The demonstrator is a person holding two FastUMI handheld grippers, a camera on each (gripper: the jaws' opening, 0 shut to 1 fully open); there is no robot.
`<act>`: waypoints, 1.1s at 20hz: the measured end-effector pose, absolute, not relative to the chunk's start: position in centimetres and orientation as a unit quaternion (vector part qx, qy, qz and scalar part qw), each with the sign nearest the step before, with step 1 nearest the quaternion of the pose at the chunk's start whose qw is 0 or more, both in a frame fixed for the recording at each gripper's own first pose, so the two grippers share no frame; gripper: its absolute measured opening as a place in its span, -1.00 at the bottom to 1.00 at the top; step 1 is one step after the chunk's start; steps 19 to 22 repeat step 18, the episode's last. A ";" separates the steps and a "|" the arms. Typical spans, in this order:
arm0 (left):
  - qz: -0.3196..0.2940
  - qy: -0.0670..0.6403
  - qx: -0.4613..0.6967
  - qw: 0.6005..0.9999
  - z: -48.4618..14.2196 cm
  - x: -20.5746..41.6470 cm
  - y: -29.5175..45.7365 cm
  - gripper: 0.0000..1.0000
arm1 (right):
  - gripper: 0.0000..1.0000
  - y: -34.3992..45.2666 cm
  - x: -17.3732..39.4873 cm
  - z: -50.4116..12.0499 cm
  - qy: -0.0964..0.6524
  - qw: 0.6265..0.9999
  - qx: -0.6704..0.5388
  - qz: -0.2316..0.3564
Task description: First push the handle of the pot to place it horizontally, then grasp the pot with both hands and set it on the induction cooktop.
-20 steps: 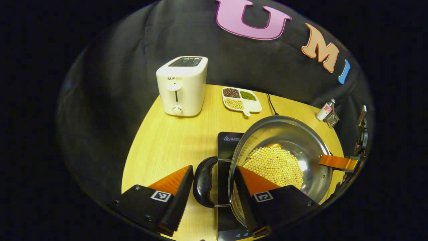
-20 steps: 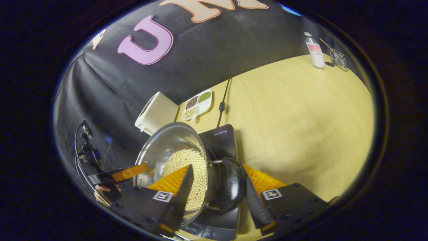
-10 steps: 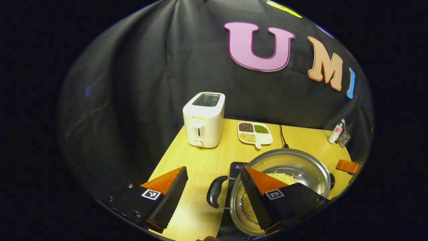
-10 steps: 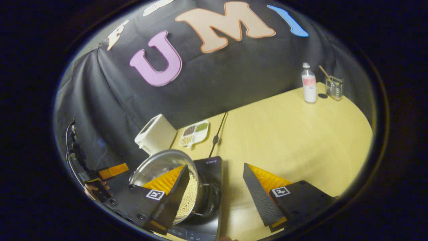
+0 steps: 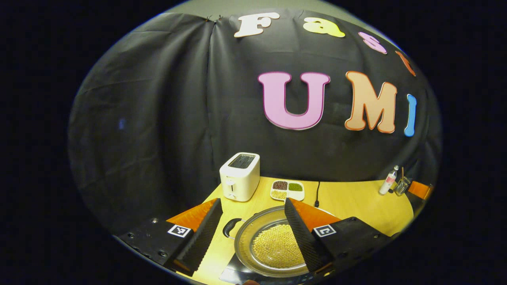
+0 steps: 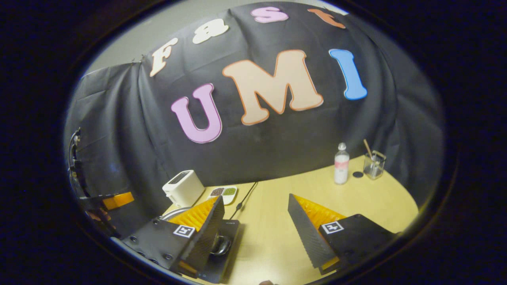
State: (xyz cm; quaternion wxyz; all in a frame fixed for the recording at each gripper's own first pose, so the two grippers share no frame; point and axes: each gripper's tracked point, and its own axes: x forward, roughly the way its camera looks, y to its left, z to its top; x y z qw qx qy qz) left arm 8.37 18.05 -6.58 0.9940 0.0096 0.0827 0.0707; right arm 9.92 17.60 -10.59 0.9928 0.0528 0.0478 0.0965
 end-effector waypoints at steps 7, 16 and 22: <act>0.070 0.010 0.010 0.997 -1.2 1.5 7.3 0.87 | 0.83 11.4 4.2 -5.0 -0.006 0.993 0.011 0.114; 0.063 -0.030 -0.031 0.997 0.2 -3.2 -1.6 0.92 | 0.99 3.3 -2.1 -2.1 -0.040 0.993 -0.013 0.111; 0.065 -0.030 -0.037 0.997 0.0 -3.7 -2.5 0.92 | 0.99 2.2 -2.8 -1.7 -0.047 0.993 -0.010 0.111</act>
